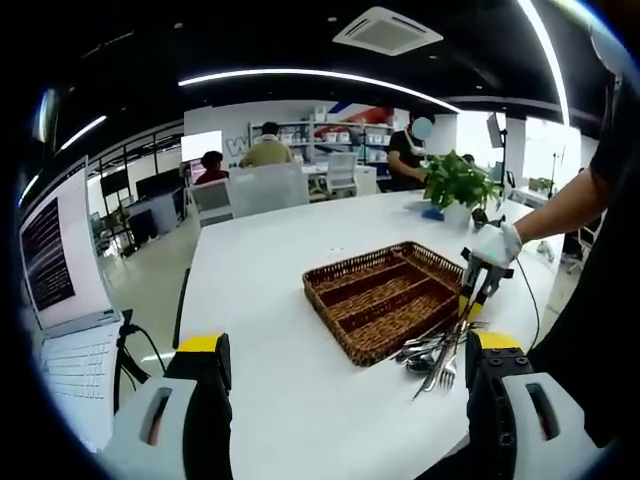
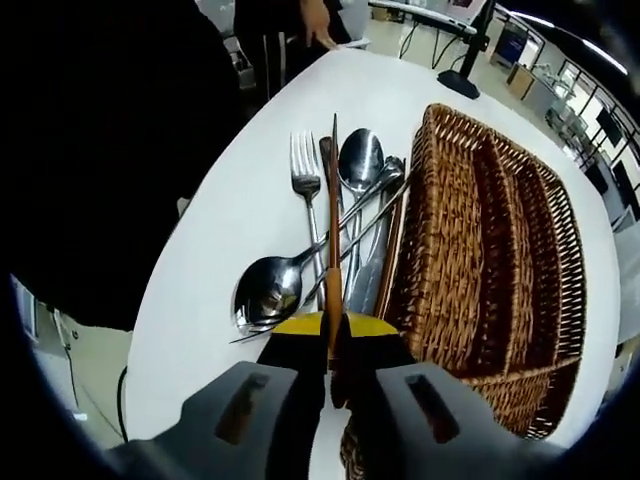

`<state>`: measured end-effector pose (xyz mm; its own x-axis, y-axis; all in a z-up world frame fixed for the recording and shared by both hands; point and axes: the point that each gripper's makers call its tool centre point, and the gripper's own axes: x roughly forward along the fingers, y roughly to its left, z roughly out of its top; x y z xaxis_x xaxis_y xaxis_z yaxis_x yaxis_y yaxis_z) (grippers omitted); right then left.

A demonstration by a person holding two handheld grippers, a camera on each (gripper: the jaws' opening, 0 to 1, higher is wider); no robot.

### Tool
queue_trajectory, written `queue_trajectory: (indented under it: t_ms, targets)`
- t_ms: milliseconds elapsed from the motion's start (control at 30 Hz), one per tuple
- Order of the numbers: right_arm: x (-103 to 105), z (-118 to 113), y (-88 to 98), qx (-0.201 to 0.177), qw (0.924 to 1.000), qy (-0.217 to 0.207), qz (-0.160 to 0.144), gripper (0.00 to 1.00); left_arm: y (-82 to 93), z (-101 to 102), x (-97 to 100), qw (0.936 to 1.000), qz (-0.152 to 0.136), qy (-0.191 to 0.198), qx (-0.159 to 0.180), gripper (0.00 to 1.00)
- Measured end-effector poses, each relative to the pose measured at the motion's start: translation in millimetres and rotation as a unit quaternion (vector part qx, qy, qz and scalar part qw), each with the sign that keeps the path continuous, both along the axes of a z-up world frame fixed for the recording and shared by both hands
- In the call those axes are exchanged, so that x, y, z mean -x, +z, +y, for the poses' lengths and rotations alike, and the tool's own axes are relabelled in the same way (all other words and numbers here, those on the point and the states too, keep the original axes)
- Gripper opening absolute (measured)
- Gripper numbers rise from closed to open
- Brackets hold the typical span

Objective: Arrange the knives, forks, and spoons in their matching storage slots by inserting each utensil handle-first until every utensil is classified and aligned in the correct compartment

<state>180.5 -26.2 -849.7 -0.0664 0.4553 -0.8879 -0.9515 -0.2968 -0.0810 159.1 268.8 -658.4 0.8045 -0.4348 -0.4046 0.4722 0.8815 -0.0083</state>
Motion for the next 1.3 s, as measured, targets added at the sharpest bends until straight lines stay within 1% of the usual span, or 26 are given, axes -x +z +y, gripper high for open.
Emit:
queue_trajectory:
  t_ms: [100,133,267,300,400,533,567,733,800,867,933,967,1200,1300]
  targets:
    - [-0.2,-0.3,2.0,0.002,1.0,-0.004,-0.002,0.03,1.5,-0.9,-0.7,1.0,-0.003,-0.002,0.0,1.0]
    - [-1.5,-1.1,2.9,0.006,0.9999,-0.011,-0.005,0.03,2.7,-1.3,-1.1,1.0,-0.005,-0.003,0.001,1.0]
    - [0.5,-0.6,7.2,0.003,0.9999,-0.015,-0.003,0.03,2.4,-1.3,-1.3,1.0,-0.006,-0.006,0.0,1.0]
    - [2.6,0.3,9.3,0.003,0.9998,-0.018,0.003,0.03,2.7,-1.3,-1.4,1.0,-0.007,-0.007,0.0,1.0]
    - [3.2,1.8,13.1,0.001,0.9997,-0.024,0.001,0.03,2.7,-1.4,-1.7,0.9999,-0.007,-0.01,-0.003,1.0]
    - [2.1,5.1,26.1,-0.017,0.9987,-0.048,0.003,0.03,3.8,-2.6,-2.5,0.9999,-0.008,-0.015,-0.004,1.0]
    - [1.8,5.5,29.8,-0.021,0.9979,-0.06,0.007,0.03,4.1,-2.8,-2.7,0.9998,-0.009,-0.015,-0.004,1.0]
    - [-0.6,4.0,39.0,-0.028,0.9957,-0.088,0.005,0.03,6.5,-3.9,-3.7,0.9998,-0.013,-0.017,-0.001,1.0]
    - [-1.1,2.3,41.6,-0.028,0.9945,-0.1,0.007,0.03,6.9,-5.4,-4.2,0.9997,-0.014,-0.019,-0.001,1.0]
    - [-0.6,0.5,44.3,-0.025,0.9915,-0.127,0.014,0.03,7.2,-6.5,-4.8,0.9997,-0.015,-0.021,0.001,1.0]
    - [-0.1,1.0,47.1,-0.029,0.9903,-0.136,0.013,0.03,6.9,-6.7,-5.0,0.9997,-0.014,-0.022,0.001,1.0]
    - [0.8,-0.1,48.7,-0.028,0.9885,-0.148,0.012,0.03,6.5,-6.8,-5.1,0.9996,-0.014,-0.022,0.001,1.0]
    - [-1.3,-3.4,54.9,-0.031,0.9834,-0.179,0.003,0.03,6.7,-7.7,-6.2,0.9995,-0.015,-0.028,0.002,1.0]
    - [-3.3,-4.1,58.0,-0.036,0.9801,-0.195,0.001,0.03,6.8,-8.6,-7.7,0.9994,-0.015,-0.03,0.001,1.0]
